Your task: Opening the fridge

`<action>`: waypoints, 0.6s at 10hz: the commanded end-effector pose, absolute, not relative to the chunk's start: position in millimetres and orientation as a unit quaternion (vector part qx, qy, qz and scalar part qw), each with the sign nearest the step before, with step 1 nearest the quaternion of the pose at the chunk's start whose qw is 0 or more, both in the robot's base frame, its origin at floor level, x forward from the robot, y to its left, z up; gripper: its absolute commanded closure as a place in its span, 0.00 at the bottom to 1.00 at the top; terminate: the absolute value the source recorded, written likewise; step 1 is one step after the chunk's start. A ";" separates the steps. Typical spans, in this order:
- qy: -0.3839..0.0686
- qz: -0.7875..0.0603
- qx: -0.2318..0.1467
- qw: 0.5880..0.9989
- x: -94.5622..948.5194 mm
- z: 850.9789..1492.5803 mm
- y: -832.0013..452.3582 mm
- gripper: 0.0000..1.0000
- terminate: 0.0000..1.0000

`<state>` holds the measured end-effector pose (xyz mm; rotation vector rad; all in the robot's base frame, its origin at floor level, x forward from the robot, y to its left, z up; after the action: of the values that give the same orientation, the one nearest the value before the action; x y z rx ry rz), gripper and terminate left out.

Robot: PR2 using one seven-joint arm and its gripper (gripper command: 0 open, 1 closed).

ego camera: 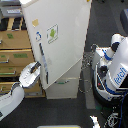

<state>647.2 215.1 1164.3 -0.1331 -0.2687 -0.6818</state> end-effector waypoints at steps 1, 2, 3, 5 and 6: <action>-0.139 -0.424 -0.092 0.890 535.7 1246.6 153.8 1.00 0.00; -0.116 -0.449 -0.074 0.883 534.0 1225.0 158.7 1.00 0.00; -0.095 -0.437 -0.056 0.893 562.9 1186.0 166.7 1.00 0.00; -0.068 -0.447 -0.035 0.891 611.4 1118.6 127.2 0.00 0.00; -0.054 -0.437 -0.026 0.898 642.5 1083.9 117.5 0.00 0.00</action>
<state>553.5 154.5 1201.7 -0.1274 -0.2269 -0.9202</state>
